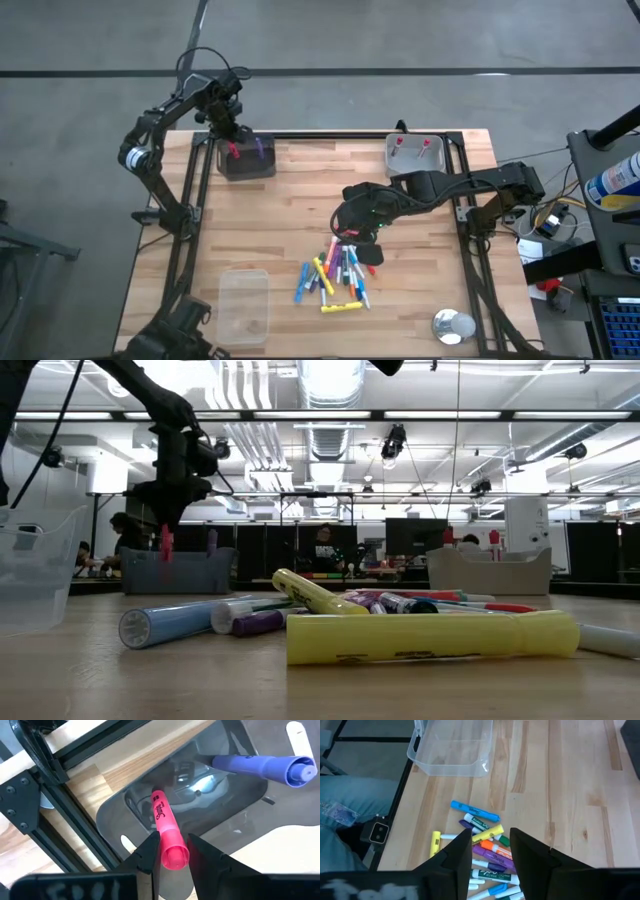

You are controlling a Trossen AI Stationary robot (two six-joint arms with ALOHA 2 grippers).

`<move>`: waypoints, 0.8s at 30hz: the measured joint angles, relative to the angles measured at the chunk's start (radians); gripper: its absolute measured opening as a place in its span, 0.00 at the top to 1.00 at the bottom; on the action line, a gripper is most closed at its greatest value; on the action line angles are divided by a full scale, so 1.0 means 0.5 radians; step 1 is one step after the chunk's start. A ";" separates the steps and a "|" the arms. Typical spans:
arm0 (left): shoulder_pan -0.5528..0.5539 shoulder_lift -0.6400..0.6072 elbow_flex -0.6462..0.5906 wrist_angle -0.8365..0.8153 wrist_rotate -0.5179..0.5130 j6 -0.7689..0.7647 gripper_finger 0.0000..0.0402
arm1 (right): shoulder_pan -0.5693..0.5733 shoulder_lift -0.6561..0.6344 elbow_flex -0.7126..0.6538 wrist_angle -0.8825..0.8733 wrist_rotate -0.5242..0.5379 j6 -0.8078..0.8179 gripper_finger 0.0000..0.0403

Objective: Pick & Place Markers
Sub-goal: Put the pink highlighter pen into the black bin

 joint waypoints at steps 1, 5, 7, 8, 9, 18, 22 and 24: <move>0.003 0.000 0.000 0.000 0.004 -0.006 0.80 | 0.000 0.000 0.000 -0.001 0.000 0.000 0.69; 0.015 0.000 -0.001 0.001 0.024 -0.011 0.80 | 0.001 0.000 -0.001 -0.002 -0.001 0.000 0.70; 0.017 0.000 -0.006 0.005 0.027 -0.011 0.80 | 0.000 0.000 -0.001 -0.002 0.000 0.000 0.69; 0.019 0.000 -0.011 0.015 0.029 -0.011 0.80 | 0.000 0.000 -0.001 -0.002 0.000 0.000 0.69; 0.020 0.000 -0.015 0.019 0.044 -0.012 0.80 | 0.001 0.000 0.000 -0.002 0.000 -0.001 0.69; 0.028 0.000 -0.070 0.037 0.062 -0.012 0.80 | 0.001 0.000 -0.001 -0.003 0.000 -0.001 0.68; 0.028 0.000 -0.080 0.052 0.061 -0.012 0.80 | 0.001 0.000 -0.001 -0.003 0.000 -0.001 0.70; 0.028 0.000 -0.080 0.064 0.061 -0.012 0.80 | 0.001 0.000 -0.001 -0.003 0.000 -0.001 0.70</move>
